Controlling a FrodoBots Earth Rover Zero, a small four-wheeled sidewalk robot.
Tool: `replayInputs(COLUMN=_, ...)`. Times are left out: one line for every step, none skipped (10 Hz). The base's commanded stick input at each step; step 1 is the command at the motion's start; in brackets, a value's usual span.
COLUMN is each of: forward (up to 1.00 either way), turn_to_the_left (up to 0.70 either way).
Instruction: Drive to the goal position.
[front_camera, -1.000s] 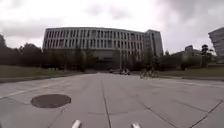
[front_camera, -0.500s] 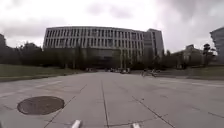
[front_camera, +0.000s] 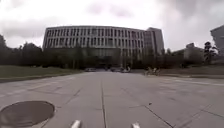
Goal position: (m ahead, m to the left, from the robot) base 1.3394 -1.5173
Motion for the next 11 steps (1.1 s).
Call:
replayInputs(forward=0.0, turn_to_the_left=0.0)
replayInputs(forward=0.0, turn_to_the_left=0.0)
replayInputs(forward=0.0, turn_to_the_left=0.0)
replayInputs(forward=0.0, turn_to_the_left=0.0)
replayInputs(forward=0.0, turn_to_the_left=0.0)
replayInputs(forward=0.0, turn_to_the_left=0.0)
replayInputs(forward=0.08, turn_to_the_left=0.0)
replayInputs(forward=0.23, turn_to_the_left=0.0)
replayInputs(forward=0.7, turn_to_the_left=0.0)
replayInputs(forward=0.7, turn_to_the_left=0.0)
replayInputs(forward=0.7, turn_to_the_left=0.03)
